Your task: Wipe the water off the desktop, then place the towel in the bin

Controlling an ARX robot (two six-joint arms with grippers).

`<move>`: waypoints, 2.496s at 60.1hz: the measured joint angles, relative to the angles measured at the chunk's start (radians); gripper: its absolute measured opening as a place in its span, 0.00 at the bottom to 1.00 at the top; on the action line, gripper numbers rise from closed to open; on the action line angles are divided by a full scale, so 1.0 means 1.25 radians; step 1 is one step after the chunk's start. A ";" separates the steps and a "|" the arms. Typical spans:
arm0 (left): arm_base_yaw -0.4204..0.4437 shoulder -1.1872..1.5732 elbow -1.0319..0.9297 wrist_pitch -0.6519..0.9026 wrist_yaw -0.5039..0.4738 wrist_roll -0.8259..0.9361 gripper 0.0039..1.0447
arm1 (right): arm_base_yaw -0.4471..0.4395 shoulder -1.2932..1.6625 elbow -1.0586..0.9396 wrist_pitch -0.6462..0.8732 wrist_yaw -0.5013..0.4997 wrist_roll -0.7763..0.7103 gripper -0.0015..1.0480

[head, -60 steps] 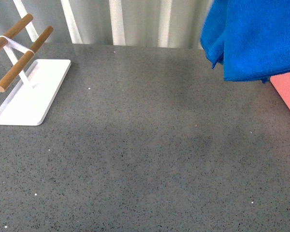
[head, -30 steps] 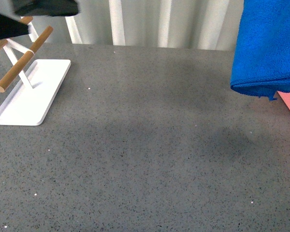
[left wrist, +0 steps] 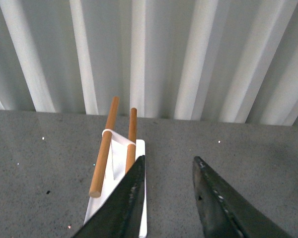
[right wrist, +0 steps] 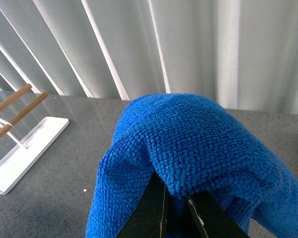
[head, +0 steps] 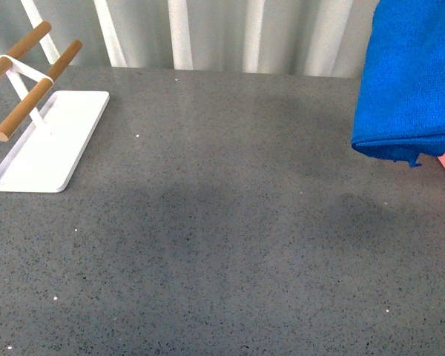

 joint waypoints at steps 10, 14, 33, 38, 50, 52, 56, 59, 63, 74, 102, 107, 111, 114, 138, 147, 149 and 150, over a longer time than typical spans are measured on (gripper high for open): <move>0.000 -0.081 -0.036 -0.040 -0.001 0.005 0.03 | 0.000 0.000 0.000 -0.010 -0.003 -0.011 0.03; 0.000 -0.110 -0.048 -0.059 -0.001 0.006 0.03 | -0.001 0.000 0.000 -0.015 -0.003 -0.013 0.03; 0.000 -0.225 -0.103 -0.115 -0.001 0.006 0.03 | -0.002 0.000 0.000 -0.032 0.006 -0.026 0.03; 0.000 -0.275 -0.103 -0.156 -0.001 0.006 0.03 | 0.002 0.000 0.000 -0.037 0.009 -0.028 0.03; 0.000 -0.378 -0.103 -0.251 -0.001 0.006 0.03 | 0.008 0.000 0.000 -0.049 0.010 -0.035 0.03; 0.000 -0.391 -0.103 -0.263 -0.001 0.006 0.03 | 0.008 0.000 0.000 -0.050 0.010 -0.037 0.03; 0.000 -0.427 -0.104 -0.296 -0.001 0.006 0.03 | 0.011 0.000 -0.001 -0.054 0.015 -0.041 0.03; 0.000 -0.449 -0.104 -0.316 -0.001 0.006 0.03 | 0.013 0.000 -0.001 -0.057 0.019 -0.042 0.03; 0.000 -0.475 -0.104 -0.343 -0.001 0.006 0.03 | 0.016 0.000 -0.002 -0.062 0.026 -0.047 0.03; 0.000 -0.533 -0.104 -0.399 -0.001 0.006 0.03 | 0.029 0.011 -0.002 -0.082 0.041 -0.054 0.03; 0.000 -0.648 -0.104 -0.513 -0.001 0.006 0.03 | 0.083 0.069 0.040 -0.124 0.098 -0.052 0.03; 0.000 -0.703 -0.103 -0.581 -0.001 0.006 0.03 | 0.095 0.080 0.051 -0.138 0.108 -0.052 0.03; 0.000 -0.768 -0.103 -0.656 -0.001 0.006 0.03 | 0.102 0.090 0.064 -0.154 0.117 -0.047 0.03; 0.000 -0.787 -0.103 -0.659 -0.001 0.006 0.03 | 0.106 0.096 0.074 -0.162 0.125 -0.045 0.03; 0.000 -0.792 -0.103 -0.663 -0.001 0.006 0.63 | 0.127 0.211 0.196 -0.335 0.173 0.006 0.03; 0.000 -0.792 -0.103 -0.663 -0.001 0.006 0.87 | 0.125 0.310 0.237 -0.355 0.161 0.017 0.03; 0.000 -0.792 -0.103 -0.663 -0.001 0.006 0.92 | 0.125 0.332 0.245 -0.357 0.160 0.020 0.03; 0.000 -0.792 -0.103 -0.663 -0.001 0.006 0.94 | 0.124 0.339 0.247 -0.358 0.160 0.021 0.03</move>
